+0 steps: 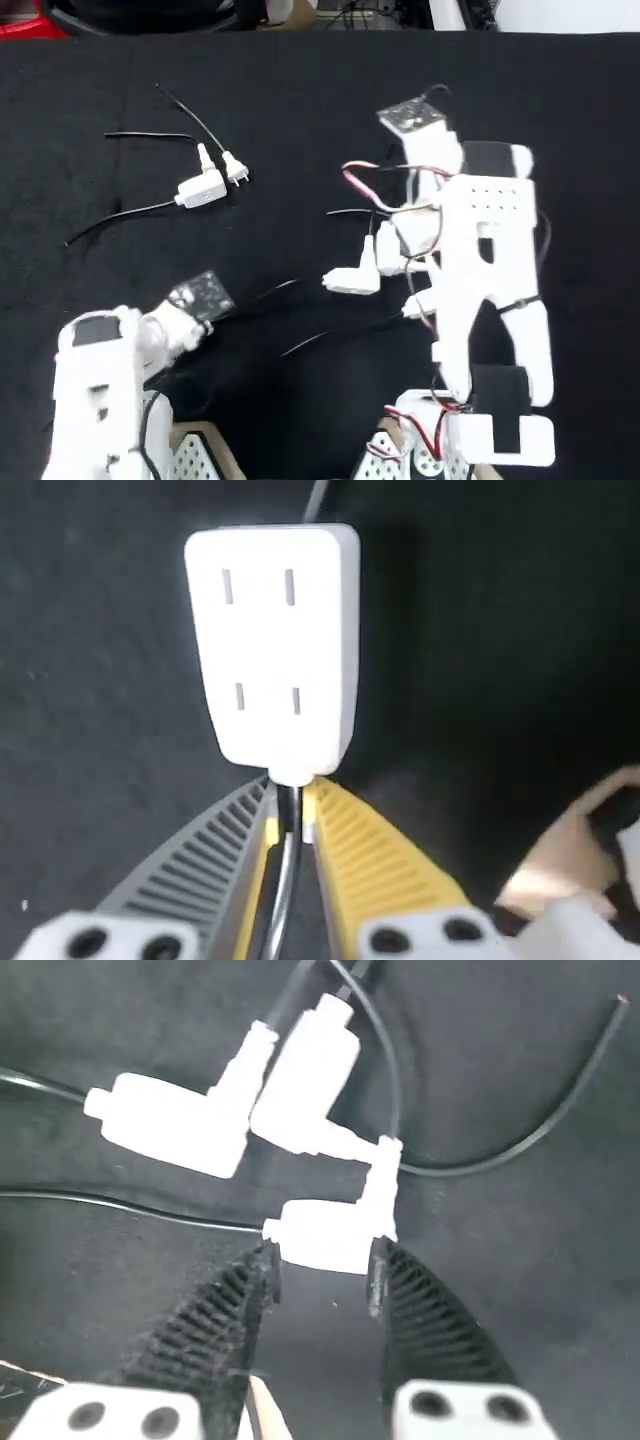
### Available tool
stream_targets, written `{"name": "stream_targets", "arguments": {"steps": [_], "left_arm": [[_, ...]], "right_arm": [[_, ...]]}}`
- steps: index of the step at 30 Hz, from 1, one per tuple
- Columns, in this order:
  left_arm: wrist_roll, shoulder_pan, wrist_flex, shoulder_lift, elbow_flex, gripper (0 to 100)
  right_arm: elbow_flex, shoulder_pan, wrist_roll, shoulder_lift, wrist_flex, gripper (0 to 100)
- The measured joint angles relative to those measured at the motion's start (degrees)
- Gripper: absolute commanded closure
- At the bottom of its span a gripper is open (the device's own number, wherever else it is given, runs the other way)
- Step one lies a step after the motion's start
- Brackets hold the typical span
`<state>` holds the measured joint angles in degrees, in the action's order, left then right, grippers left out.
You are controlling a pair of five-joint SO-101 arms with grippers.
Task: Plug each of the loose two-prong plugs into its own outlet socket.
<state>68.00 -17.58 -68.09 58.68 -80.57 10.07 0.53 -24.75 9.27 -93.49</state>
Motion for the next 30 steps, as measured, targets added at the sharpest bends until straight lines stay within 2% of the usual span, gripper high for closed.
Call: {"name": "stream_targets", "arguments": {"steps": [2, 5, 7, 12, 18, 21, 24, 27, 30], "left_arm": [[-1.2, -1.1, -3.5, 6.2, 0.0, 83], [-8.1, -2.3, -6.5, 14.4, -0.2, 71], [-13.8, -3.3, -7.1, 19.6, -0.2, 67], [-25.5, -3.8, -8.7, 32.2, -0.3, 68], [-33.8, -4.3, -8.8, 44.4, -3.0, 71], [-37.5, -6.2, -8.4, 45.1, -4.1, 71], [-40.1, -9.1, -6.2, 45.5, -5.6, 71], [-40.8, -10.0, -3.7, 45.3, -8.8, 71], [-41.0, -10.5, -1.4, 45.3, -12.2, 71]], "right_arm": [[0.0, -2.8, 1.4, 0.0, 0.0, 85.7], [0.0, -6.9, 4.8, 0.0, 1.8, 85.7], [0.4, -10.2, 7.4, 0.3, 3.6, 85.7], [4.2, -21.5, 12.8, 1.0, 12.1, 85.7], [11.9, -33.1, 20.6, -4.5, 36.0, 85.6], [12.0, -34.4, 23.7, -11.3, 50.0, 85.4], [10.8, -34.4, 25.5, -19.7, 59.9, 76.9], [5.4, -34.3, 26.7, -27.6, 62.6, 65.5], [-1.1, -33.9, 26.6, -34.0, 63.3, 61.7]]}}
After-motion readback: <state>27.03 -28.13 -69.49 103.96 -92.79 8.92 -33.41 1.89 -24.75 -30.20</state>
